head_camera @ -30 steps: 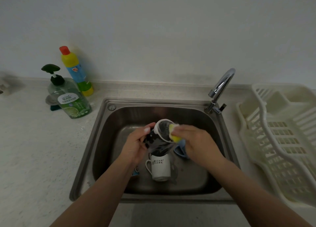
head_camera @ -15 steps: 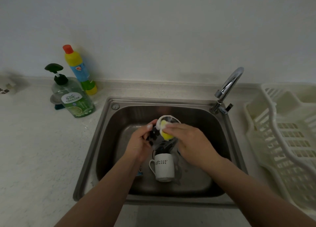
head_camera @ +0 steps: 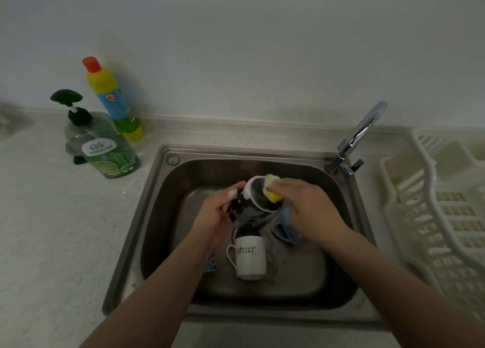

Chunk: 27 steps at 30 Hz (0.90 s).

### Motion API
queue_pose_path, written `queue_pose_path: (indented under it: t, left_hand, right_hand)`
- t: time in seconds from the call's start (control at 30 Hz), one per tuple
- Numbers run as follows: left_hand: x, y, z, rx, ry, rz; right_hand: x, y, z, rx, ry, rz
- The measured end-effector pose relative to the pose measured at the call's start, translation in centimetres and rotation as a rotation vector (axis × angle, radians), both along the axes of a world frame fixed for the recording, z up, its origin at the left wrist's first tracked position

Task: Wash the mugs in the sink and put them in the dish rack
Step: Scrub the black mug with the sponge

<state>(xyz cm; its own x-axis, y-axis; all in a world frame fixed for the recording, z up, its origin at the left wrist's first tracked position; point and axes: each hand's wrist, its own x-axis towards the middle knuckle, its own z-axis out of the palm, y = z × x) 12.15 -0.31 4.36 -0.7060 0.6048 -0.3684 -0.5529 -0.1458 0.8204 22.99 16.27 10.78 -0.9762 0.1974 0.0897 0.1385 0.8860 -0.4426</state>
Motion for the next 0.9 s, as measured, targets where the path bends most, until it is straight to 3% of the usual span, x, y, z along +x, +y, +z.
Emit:
queue_pose_path:
  t: [0.2,0.37,0.53,0.63,0.73,0.9]
  left_hand:
    - [-1.4,0.0,-0.9,0.029,0.003,0.037]
    - [-1.7,0.3,-0.7,0.008,0.042,-0.021]
    - [-2.3,0.7,-0.8,0.052,-0.032,0.037]
    - [-2.6,0.3,-1.3,0.009,-0.040,0.027]
    - [-3.1,0.1,-1.7,0.011,-0.111,0.055]
    - [-4.0,-0.8,-2.5,0.029,-0.155,0.099]
  right_hand:
    - [0.2,-1.2,0.6,-0.005,-0.037,0.112]
    - [-2.5,-0.1,0.3,0.013,-0.046,0.019]
    - [-1.4,-0.9,0.1,-0.024,-0.029,0.129]
    - [-1.7,2.1,-1.3,0.002,0.090,0.020]
    - [-5.2,5.0,-3.9,0.018,0.120,-0.138]
    - [-13.7,6.0,-7.3,0.067,-0.062,-0.053]
